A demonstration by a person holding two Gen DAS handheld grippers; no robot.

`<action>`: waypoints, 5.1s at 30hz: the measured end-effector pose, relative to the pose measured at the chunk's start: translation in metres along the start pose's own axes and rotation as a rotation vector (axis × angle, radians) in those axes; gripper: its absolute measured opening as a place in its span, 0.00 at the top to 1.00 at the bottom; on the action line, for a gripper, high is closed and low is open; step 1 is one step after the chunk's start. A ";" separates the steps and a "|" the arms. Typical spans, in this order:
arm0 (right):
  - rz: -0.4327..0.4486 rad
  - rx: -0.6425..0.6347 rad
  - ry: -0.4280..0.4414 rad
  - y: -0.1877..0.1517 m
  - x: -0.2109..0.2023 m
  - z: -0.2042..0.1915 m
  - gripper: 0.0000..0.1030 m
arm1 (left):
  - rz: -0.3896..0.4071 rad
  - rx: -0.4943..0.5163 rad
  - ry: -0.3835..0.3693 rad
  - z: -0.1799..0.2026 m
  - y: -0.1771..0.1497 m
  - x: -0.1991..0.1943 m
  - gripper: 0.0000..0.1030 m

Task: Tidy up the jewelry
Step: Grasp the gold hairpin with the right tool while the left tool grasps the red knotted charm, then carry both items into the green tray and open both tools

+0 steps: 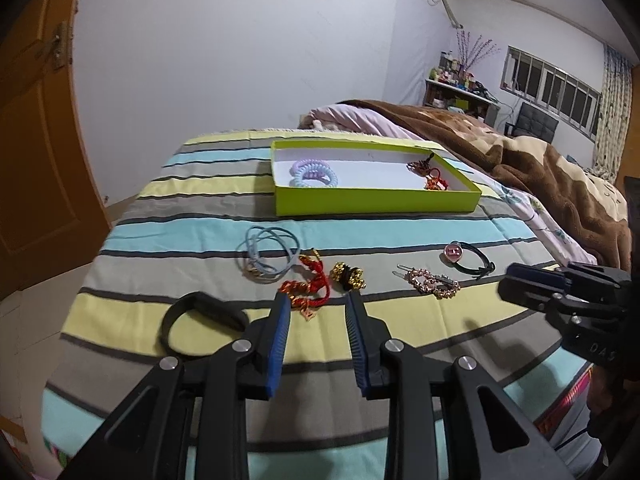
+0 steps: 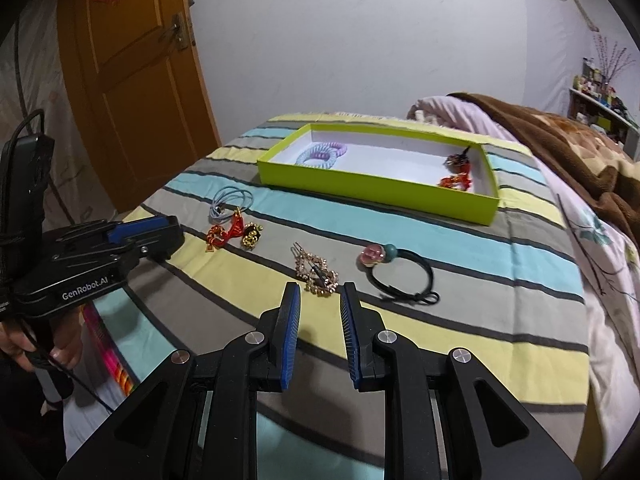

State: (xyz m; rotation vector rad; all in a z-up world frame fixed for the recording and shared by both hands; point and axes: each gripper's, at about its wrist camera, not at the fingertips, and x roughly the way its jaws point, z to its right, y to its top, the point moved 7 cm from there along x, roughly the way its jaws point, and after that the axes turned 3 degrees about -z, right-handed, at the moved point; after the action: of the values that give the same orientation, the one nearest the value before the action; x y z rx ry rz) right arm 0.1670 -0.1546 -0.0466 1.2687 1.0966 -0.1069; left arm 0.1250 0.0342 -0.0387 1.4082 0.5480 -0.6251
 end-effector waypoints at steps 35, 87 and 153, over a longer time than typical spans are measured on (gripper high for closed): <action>-0.125 -0.218 0.025 0.012 0.059 -0.013 0.99 | -0.102 0.110 0.028 0.005 0.006 0.052 0.82; -0.174 -0.280 -0.027 0.008 0.056 -0.016 0.99 | -0.059 0.060 -0.017 0.004 -0.009 0.016 0.97; -0.127 -0.152 0.008 -0.003 0.027 -0.011 0.77 | -0.013 0.086 -0.048 0.022 0.006 -0.002 0.97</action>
State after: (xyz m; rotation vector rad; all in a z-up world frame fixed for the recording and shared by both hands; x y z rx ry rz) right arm 0.1726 -0.1336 -0.0669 1.0645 1.1701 -0.1119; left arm 0.1269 0.0130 -0.0312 1.4677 0.4973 -0.6985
